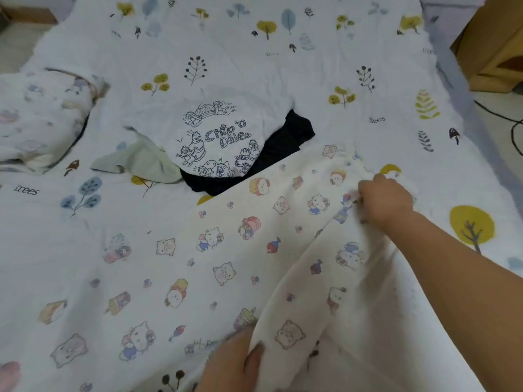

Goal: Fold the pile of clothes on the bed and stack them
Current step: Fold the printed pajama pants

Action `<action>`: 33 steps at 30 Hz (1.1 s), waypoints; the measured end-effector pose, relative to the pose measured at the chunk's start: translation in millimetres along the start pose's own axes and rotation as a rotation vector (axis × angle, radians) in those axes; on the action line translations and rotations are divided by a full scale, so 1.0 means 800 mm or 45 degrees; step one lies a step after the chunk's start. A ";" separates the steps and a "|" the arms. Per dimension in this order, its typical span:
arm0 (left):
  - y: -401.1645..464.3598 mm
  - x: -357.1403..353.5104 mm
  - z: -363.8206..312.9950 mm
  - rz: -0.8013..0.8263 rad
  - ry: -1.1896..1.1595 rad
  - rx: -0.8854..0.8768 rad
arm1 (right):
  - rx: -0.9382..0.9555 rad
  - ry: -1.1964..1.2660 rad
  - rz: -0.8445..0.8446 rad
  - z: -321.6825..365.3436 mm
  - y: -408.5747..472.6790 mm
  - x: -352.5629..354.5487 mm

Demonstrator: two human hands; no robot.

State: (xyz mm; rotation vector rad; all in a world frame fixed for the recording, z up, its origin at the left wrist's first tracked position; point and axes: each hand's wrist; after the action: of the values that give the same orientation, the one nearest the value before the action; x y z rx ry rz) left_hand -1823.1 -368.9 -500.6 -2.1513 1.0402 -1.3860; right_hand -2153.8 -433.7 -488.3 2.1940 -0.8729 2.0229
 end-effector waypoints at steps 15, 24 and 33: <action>0.146 0.184 0.059 -0.698 -0.331 0.144 | 0.002 0.583 -0.596 0.041 0.095 0.047; 0.186 0.164 0.080 -0.884 0.186 0.238 | -0.163 0.450 -0.620 0.055 0.124 -0.015; 0.206 0.166 0.078 -0.689 0.233 0.162 | -0.365 0.725 0.005 -0.014 0.115 -0.011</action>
State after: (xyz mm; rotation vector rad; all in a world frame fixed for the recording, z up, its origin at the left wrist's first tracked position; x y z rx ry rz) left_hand -1797.9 -581.9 -554.4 -2.3397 0.4110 -1.8550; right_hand -2202.3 -503.4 -525.7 1.3617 -0.9967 2.1776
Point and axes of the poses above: each hand's wrist, its own y-axis towards the middle knuckle, its own x-axis out of the back of the hand, z = x × y, and after that the axes turned 8 degrees about x, right-handed
